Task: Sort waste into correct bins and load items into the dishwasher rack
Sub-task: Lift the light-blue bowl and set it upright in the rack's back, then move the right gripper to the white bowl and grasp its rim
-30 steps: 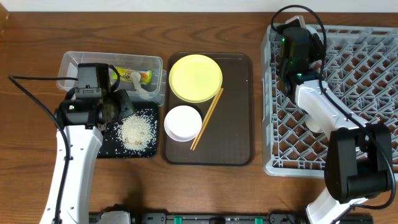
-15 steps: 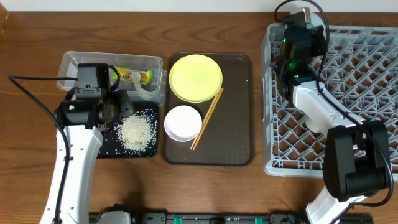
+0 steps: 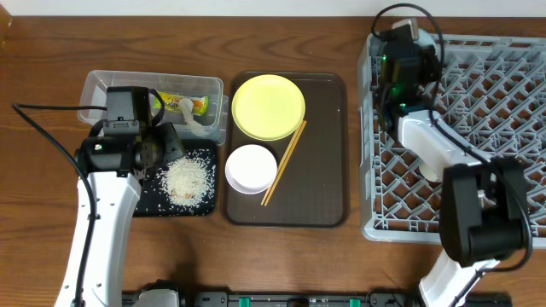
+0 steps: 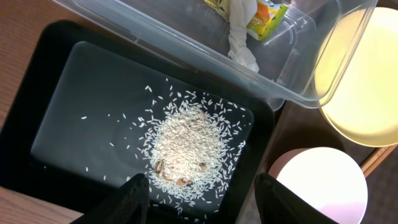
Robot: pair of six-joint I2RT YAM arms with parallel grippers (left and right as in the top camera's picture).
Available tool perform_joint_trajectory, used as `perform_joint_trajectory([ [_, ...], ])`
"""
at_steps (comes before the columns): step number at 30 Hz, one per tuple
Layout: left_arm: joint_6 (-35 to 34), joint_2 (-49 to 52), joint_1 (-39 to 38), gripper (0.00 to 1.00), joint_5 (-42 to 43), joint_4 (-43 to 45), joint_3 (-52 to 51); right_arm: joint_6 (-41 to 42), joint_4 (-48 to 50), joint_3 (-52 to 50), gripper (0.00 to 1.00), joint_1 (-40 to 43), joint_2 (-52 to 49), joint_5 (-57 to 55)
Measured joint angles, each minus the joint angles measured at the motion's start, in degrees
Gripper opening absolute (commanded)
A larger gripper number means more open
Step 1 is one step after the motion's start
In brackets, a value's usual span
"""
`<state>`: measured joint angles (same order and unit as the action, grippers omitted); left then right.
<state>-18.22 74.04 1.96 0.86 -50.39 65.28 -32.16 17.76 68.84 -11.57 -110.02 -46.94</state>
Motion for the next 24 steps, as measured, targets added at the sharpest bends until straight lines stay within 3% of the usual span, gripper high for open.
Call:
perform_joint_trajectory([
  [8,0.0,0.0,0.0,0.57,0.0,0.0,0.0,2.6,-2.2,0.1,0.01,-2.2,-0.1,-3.0],
  [16,0.0,0.0,0.0,0.57,0.0,0.0,0.0,15.3,-21.8,0.8,0.01,-3.4,3.6,-0.7],
  [17,0.0,0.0,0.0,0.57,0.0,0.0,0.0,17.3,-24.7,0.7,0.05,-3.4,4.2,0.6],
  [20,0.0,0.0,0.0,0.57,0.0,0.0,0.0,21.5,-30.9,0.5,0.32,-3.4,5.8,4.1],
  [24,0.0,0.0,0.0,0.57,0.0,0.0,0.0,24.6,-35.1,0.0,0.59,-3.5,8.4,8.4],
])
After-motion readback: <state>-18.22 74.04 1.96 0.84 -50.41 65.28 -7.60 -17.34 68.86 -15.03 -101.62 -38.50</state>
